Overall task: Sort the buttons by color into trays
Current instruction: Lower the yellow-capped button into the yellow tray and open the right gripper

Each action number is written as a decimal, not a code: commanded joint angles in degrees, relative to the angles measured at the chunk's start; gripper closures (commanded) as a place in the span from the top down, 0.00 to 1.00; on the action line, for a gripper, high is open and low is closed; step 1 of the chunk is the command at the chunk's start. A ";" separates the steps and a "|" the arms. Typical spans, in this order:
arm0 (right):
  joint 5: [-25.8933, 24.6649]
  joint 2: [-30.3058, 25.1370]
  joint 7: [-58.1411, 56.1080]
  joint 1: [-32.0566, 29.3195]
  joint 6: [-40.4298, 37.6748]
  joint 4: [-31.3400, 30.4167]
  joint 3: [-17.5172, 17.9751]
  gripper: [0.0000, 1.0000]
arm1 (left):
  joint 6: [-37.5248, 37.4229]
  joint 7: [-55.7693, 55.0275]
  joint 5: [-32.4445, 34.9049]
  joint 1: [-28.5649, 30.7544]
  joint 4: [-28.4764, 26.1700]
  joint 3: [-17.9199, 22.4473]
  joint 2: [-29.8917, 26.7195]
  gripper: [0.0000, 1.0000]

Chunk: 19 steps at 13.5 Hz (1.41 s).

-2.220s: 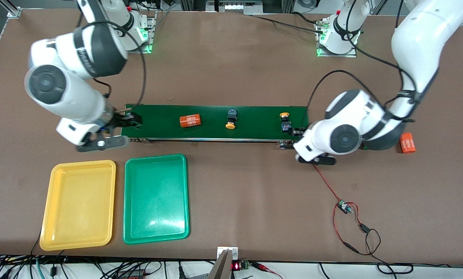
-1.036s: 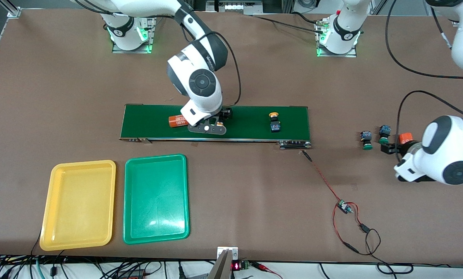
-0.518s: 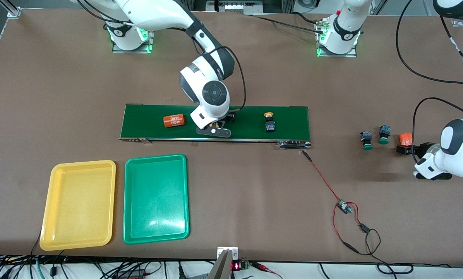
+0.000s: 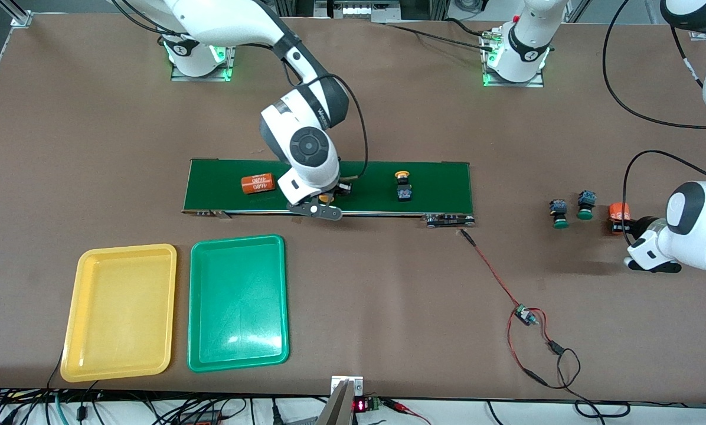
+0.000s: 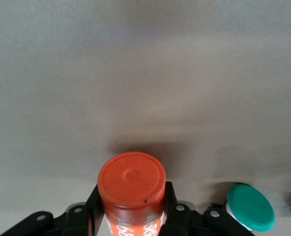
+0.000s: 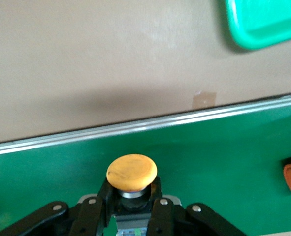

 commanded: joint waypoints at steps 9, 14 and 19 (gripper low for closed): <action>-0.22 -0.02 -16.55 -8.56 -1.44 3.44 -10.75 0.00 | -28.53 -21.76 -8.13 -2.33 3.25 -27.32 -3.99 0.17; -3.64 2.61 -33.70 -17.98 1.36 3.44 -11.11 0.00 | -24.58 -22.49 -11.77 -14.88 2.63 -26.89 -2.41 0.18; -3.73 4.63 -50.14 -25.10 6.54 3.44 -11.19 0.00 | -15.73 1.52 -11.68 -19.40 -0.44 -26.02 -2.05 0.16</action>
